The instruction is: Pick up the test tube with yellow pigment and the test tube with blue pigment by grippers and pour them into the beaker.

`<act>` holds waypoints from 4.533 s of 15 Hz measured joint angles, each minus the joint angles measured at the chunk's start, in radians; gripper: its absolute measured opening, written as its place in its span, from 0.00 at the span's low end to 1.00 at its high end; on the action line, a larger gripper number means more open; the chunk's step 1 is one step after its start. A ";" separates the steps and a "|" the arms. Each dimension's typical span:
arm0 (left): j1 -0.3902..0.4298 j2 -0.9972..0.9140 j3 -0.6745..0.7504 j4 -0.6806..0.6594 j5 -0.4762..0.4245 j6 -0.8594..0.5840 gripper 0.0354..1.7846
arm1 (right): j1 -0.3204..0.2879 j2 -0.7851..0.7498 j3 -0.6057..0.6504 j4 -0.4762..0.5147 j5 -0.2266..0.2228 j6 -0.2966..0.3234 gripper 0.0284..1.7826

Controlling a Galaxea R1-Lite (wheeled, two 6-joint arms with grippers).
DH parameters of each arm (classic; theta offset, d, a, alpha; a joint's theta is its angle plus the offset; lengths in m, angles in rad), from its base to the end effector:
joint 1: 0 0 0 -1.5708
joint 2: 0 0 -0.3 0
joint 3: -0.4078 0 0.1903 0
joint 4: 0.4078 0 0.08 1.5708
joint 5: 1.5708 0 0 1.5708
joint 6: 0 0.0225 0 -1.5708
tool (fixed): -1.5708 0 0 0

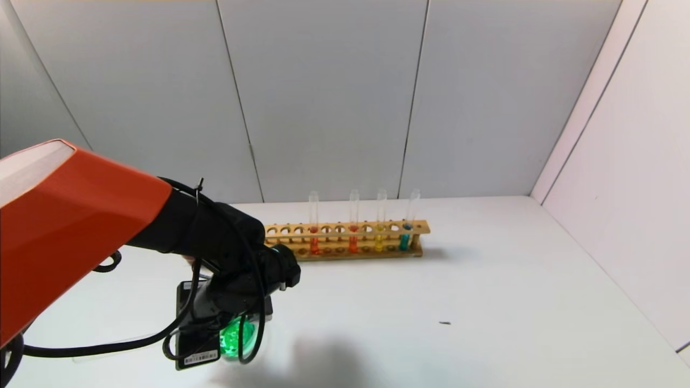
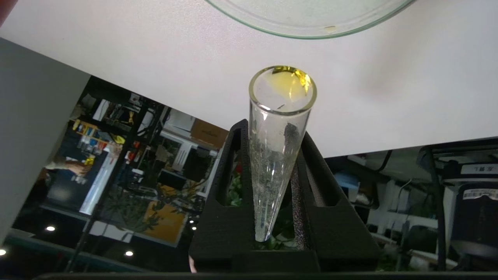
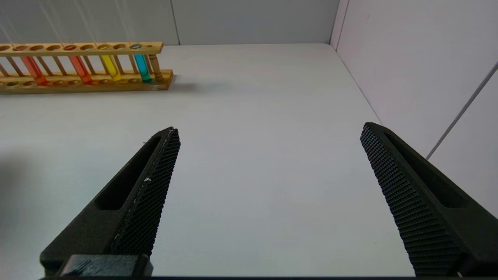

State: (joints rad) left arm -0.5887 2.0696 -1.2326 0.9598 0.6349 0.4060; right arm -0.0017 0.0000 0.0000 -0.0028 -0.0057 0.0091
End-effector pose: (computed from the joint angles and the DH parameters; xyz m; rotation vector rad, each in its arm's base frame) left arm 0.2524 -0.1525 0.0886 1.3565 1.5113 -0.2759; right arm -0.0228 -0.0001 0.0758 0.0091 -0.0028 -0.0074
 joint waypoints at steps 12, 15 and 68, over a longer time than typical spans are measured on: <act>0.079 -0.344 -0.042 -0.286 -0.037 -0.398 0.16 | 0.000 0.000 0.000 0.000 0.000 0.000 0.95; 0.139 -0.398 -0.036 -0.405 -0.039 -0.426 0.16 | 0.000 0.000 0.000 0.000 0.000 0.000 0.95; 0.497 -0.319 0.131 -1.339 -0.229 -0.302 0.98 | 0.000 0.000 0.000 0.000 0.000 0.000 0.95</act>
State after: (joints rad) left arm -0.0919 1.7506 -1.1011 -0.3789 0.4060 0.1043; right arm -0.0017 0.0000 0.0000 -0.0028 -0.0062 0.0091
